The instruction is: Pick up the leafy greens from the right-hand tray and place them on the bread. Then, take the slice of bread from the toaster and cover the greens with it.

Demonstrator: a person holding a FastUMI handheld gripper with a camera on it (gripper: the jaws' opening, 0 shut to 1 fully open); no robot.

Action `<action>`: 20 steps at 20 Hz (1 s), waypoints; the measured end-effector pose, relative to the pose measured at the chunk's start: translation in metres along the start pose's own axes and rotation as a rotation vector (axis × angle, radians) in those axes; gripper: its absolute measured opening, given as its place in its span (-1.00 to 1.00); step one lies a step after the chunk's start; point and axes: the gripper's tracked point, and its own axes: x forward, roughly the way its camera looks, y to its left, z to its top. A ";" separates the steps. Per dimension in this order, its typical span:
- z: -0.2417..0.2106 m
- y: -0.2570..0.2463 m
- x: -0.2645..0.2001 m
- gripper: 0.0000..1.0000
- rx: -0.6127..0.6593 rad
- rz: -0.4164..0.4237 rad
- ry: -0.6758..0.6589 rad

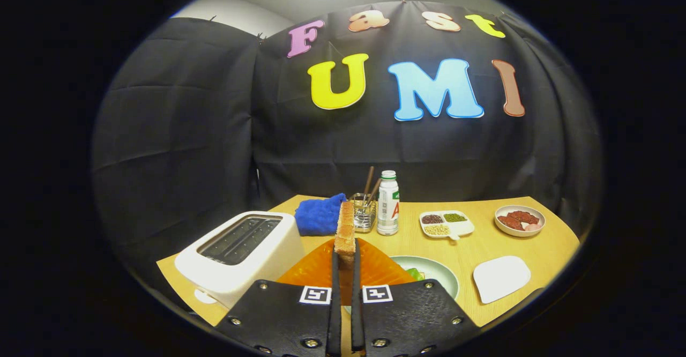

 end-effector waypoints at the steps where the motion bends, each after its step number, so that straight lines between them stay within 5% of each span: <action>1: -0.004 -0.005 0.001 -0.86 0.008 -0.006 0.009; 10: -0.026 -0.039 0.013 -0.86 0.054 -0.070 0.051; 20: -0.055 -0.033 0.026 -0.86 0.060 -0.049 0.097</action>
